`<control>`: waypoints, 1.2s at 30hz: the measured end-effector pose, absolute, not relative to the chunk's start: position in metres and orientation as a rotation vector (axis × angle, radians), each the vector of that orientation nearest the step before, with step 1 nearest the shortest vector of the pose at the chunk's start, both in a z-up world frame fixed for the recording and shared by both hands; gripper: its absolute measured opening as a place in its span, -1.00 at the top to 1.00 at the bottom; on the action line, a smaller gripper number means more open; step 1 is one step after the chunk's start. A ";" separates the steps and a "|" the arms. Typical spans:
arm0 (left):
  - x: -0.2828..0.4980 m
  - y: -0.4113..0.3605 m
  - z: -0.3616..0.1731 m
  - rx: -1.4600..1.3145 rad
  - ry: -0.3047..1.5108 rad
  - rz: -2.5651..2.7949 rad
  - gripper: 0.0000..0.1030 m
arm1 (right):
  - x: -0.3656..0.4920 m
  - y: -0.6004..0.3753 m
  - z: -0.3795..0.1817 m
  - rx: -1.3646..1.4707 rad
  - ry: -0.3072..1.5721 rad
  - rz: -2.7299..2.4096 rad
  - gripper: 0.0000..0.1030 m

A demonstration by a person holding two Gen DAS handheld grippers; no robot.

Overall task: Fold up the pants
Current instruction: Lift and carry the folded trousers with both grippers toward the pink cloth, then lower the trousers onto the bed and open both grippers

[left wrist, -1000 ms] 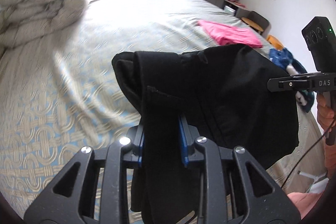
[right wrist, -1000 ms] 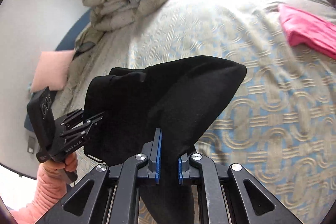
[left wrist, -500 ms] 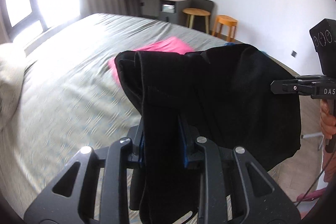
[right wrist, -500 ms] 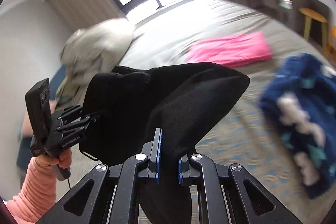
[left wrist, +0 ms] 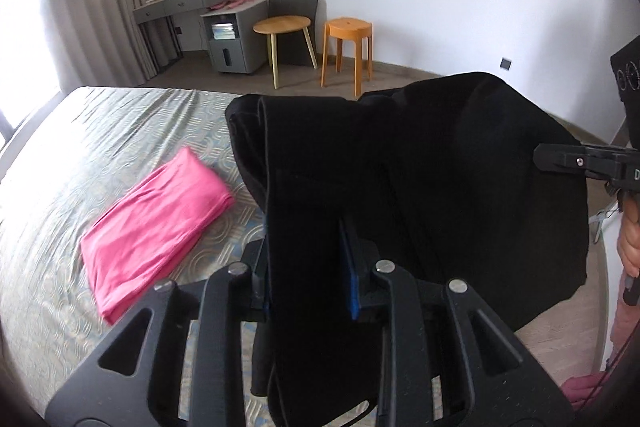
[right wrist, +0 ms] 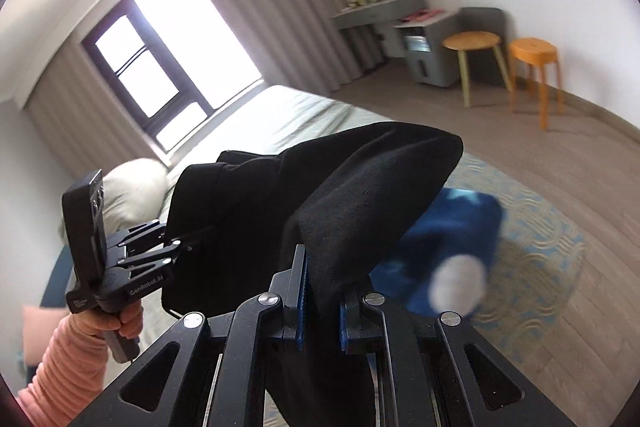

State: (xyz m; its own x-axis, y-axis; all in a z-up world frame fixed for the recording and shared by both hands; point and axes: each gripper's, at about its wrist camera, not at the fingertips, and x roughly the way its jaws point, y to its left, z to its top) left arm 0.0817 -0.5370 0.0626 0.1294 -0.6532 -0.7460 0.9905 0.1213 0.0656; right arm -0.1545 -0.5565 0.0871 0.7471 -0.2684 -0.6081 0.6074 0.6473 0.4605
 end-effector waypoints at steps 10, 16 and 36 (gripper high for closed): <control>0.079 -0.598 -0.020 0.848 0.654 -1.164 -0.05 | -0.172 -0.632 -0.048 0.961 0.656 -0.659 0.35; 0.084 -0.596 -0.015 0.849 0.677 -1.119 -0.40 | -0.177 -0.625 -0.054 0.940 0.660 -0.732 -0.19; 0.018 -0.504 0.049 0.648 0.603 -1.196 -0.52 | -0.199 -0.509 0.035 0.658 0.561 -0.882 -0.20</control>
State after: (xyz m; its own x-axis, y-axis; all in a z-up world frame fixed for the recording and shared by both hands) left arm 0.0180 -0.5040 0.0491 0.2566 -0.6392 -0.7249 0.9629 0.2335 0.1349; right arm -0.1993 -0.5087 0.0354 0.5198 -0.5124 -0.6836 0.8365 0.4678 0.2854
